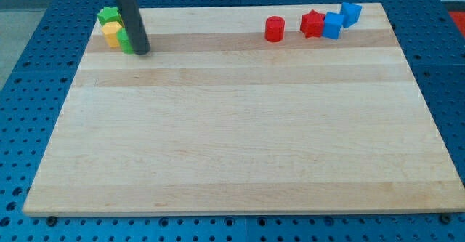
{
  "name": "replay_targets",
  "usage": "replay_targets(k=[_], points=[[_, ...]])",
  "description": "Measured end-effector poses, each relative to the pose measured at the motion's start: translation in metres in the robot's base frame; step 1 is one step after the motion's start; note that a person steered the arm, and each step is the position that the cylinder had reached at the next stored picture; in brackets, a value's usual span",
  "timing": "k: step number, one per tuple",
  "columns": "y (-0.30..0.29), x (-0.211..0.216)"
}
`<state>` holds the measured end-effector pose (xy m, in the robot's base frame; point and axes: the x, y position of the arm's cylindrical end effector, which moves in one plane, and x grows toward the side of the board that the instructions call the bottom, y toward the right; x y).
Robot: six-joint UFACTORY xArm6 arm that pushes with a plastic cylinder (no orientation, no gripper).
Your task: Move blue triangle into group of blocks at top left corner of the board
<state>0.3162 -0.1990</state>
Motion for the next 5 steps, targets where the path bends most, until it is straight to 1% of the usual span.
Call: replay_targets(k=[1, 2, 3, 4, 5], points=[[-0.016, -0.005], [-0.016, -0.006], [-0.001, 0.009], [0.049, 0.033], [0.152, 0.037]])
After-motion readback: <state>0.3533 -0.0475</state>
